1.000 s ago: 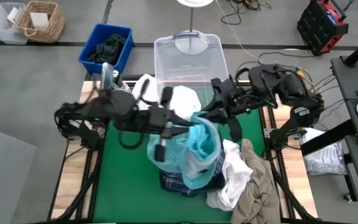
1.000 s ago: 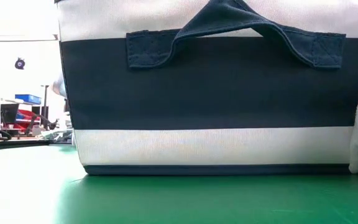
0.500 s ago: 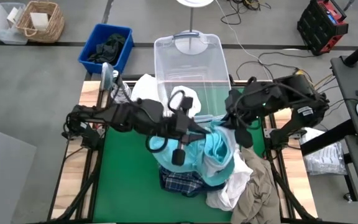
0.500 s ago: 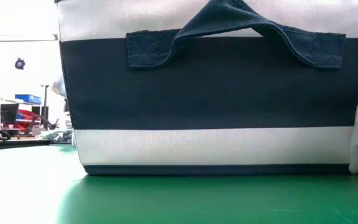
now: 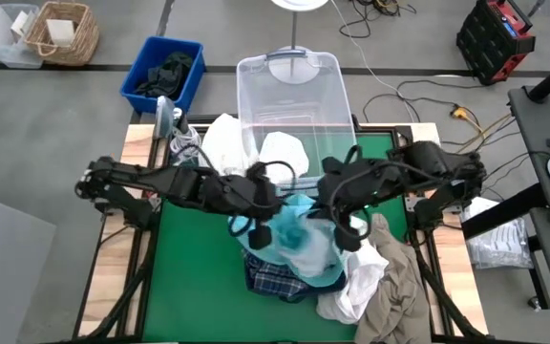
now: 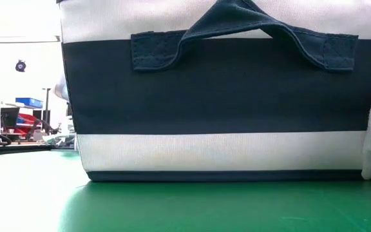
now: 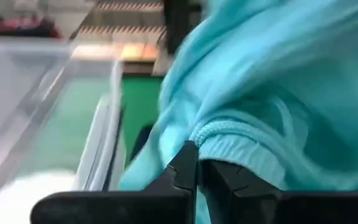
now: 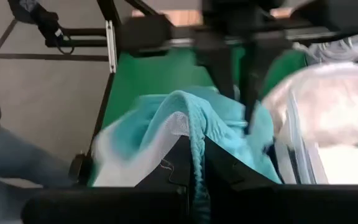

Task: Sort clothes
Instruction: Put the blue shorts into the blue laundry organizer

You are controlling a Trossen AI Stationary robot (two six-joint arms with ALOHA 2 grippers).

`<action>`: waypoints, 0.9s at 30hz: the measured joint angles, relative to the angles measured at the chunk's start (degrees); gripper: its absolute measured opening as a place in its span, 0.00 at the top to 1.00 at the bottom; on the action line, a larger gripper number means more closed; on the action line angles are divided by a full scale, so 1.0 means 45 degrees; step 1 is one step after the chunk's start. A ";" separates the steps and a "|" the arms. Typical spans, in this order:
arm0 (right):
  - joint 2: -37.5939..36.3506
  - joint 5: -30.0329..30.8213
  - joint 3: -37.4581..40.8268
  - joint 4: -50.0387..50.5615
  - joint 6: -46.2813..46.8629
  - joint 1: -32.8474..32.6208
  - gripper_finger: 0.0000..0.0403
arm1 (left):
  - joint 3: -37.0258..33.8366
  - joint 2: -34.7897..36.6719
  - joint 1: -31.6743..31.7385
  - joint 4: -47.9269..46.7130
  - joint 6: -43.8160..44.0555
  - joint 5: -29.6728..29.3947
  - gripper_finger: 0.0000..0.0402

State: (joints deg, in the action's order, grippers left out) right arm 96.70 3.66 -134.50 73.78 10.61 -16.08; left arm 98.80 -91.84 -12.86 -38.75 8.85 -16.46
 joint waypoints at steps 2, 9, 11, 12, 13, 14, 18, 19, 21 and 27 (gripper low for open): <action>0.0293 0.0029 0.0000 -0.0608 -0.0344 0.0010 0.97 | -0.0995 0.0668 0.0000 -0.0177 0.0722 -0.0172 1.00; 0.1834 0.0202 0.0000 -0.1731 -0.1585 0.0364 0.97 | -0.3480 0.2119 -0.0008 -0.0178 0.3016 -0.0942 1.00; 0.2381 0.0199 0.0005 -0.1886 -0.1836 0.0482 0.97 | -0.3719 0.2217 -0.0005 -0.0279 0.3313 -0.1013 1.00; 0.2597 0.0194 0.0010 -0.1929 -0.1975 0.0517 0.97 | -0.3749 0.2237 -0.0016 -0.0406 0.3355 -0.1007 1.00; 0.2809 0.0199 0.0010 -0.1908 -0.2119 0.0545 0.97 | -0.3749 0.2263 -0.0072 -0.0511 0.3387 -0.0963 1.00; 0.2973 0.0199 0.0010 -0.1895 -0.2286 0.0568 0.97 | -0.3724 0.2347 -0.0134 -0.0626 0.3480 -0.0940 1.00; 0.3430 0.0192 0.0010 -0.2007 -0.2763 0.0607 0.97 | -0.3376 0.2632 -0.0304 -0.1296 0.3637 -0.0695 0.96; 0.3509 0.0189 0.0010 -0.2074 -0.2883 0.0605 0.97 | -0.3334 0.2703 -0.0305 -0.1556 0.3691 -0.0394 0.94; 0.3566 0.0189 0.0015 -0.2078 -0.2873 0.0618 0.97 | -0.3208 0.2849 -0.0296 -0.2156 0.3880 0.0309 0.88; 0.3535 0.0189 0.0088 -0.1614 -0.1983 0.0757 0.87 | -0.3161 0.3140 -0.0408 -0.2936 0.3931 0.0516 0.65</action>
State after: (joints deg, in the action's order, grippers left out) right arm 112.61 4.51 -134.10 66.52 1.69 -12.67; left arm 84.58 -77.71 -14.70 -51.96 26.54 -14.13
